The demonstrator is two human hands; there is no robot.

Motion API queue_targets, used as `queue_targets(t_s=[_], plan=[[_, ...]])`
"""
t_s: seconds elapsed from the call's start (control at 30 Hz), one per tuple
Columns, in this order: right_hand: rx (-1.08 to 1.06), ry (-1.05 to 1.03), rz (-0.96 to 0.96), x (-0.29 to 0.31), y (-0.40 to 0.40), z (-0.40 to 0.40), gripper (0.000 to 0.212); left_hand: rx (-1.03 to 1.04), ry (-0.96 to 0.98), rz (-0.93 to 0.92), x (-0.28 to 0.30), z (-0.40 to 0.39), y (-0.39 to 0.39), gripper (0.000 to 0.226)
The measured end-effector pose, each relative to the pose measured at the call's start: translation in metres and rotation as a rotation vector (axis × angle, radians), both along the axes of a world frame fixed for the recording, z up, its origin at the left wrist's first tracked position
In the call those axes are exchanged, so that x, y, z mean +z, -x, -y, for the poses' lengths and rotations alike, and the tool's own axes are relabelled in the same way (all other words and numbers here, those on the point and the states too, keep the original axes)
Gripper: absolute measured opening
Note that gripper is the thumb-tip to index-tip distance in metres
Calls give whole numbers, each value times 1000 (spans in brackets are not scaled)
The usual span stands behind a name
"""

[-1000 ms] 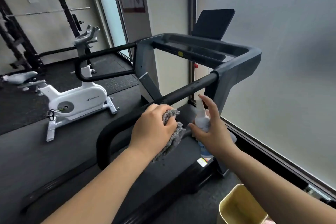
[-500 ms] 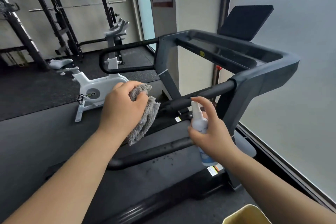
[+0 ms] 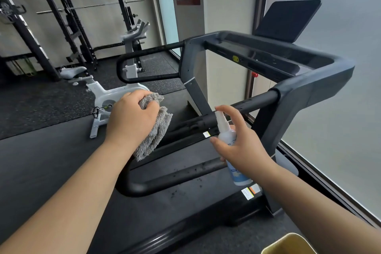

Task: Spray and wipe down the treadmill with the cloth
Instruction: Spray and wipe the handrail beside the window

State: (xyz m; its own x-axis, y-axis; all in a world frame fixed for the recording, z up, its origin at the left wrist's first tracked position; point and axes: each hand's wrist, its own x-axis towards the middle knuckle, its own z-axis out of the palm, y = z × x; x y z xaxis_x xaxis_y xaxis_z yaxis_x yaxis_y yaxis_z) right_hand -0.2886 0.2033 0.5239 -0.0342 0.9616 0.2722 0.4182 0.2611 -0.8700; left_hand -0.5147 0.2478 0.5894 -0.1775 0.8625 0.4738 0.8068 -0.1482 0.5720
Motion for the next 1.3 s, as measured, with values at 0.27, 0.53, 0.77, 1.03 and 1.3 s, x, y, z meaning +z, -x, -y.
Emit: queue_targets(t_s=[0.27,0.53,0.77,1.03,1.3], plan=[[-49,-34,168,-4,-3,-4,55,22,-6,-28,-3,-4,2,28],[-51,-41,235,1,6,-12,49,48,23,-20,-1,-4,8,27],[-147,-16,245,5,-14,-20,49,48,36,-19,2,-4,8,29],[-223,-27,232,10,-44,-18,54,11,41,-29,1,-10,1,29],[-193,-48,192,7,-38,-8,61,-224,115,-223,-26,-27,-37,27]])
